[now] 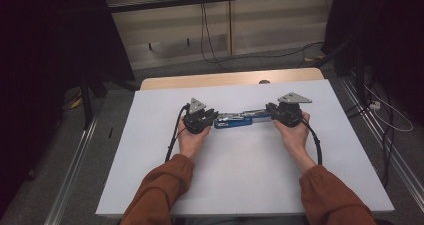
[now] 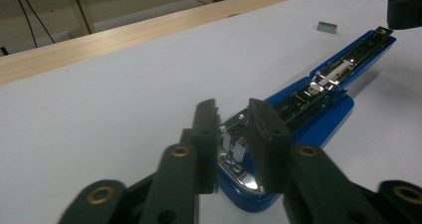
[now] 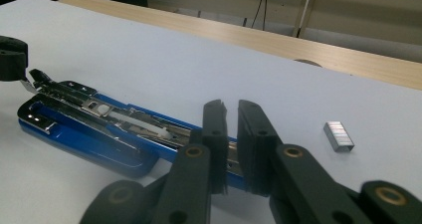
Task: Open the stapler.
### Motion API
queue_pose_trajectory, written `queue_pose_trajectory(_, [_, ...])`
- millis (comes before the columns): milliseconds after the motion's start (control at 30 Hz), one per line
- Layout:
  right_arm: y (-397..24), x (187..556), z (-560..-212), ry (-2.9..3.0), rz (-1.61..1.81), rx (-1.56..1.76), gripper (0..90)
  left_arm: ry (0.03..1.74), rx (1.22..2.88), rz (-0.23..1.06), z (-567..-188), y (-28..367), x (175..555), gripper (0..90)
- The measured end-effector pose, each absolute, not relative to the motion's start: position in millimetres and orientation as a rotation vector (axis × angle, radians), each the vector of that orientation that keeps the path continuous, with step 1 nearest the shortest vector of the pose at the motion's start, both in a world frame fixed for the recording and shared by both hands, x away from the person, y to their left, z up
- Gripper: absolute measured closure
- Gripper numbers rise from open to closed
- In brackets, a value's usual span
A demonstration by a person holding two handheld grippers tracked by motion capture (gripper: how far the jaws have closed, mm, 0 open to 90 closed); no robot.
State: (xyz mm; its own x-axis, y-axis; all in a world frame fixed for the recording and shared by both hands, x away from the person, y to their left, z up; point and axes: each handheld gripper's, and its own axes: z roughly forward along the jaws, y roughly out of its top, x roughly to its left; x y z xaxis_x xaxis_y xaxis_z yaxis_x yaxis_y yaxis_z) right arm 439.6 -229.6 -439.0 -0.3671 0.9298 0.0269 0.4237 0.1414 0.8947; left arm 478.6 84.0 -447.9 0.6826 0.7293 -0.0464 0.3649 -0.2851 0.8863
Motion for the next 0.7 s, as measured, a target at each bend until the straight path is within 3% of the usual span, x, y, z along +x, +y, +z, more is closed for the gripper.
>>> queue_pose_trajectory(67, [-231.6,438.3,-438.9,1.867,1.184,1.29,77.8,0.841,1.903,0.459,-447.5,84.2,477.7,67.6])
queue_pose_trajectory(333, [-239.7,437.9,-435.2,1.836,1.222,1.305,56.5,0.852,1.878,0.456,-441.5,84.7,473.1,39.5])
queue_pose_trajectory(467, [-244.8,438.0,-429.5,1.806,1.231,1.307,39.9,0.856,1.886,0.472,-437.7,88.7,471.4,26.9])
queue_pose_trajectory(567, [-249.9,436.7,-426.3,1.778,1.231,1.317,32.5,0.858,1.896,0.49,-435.6,92.6,470.5,17.6])
queue_pose_trajectory(700, [-258.4,433.9,-424.9,1.784,1.221,1.333,24.2,0.853,1.892,0.473,-431.7,96.8,466.9,10.3])
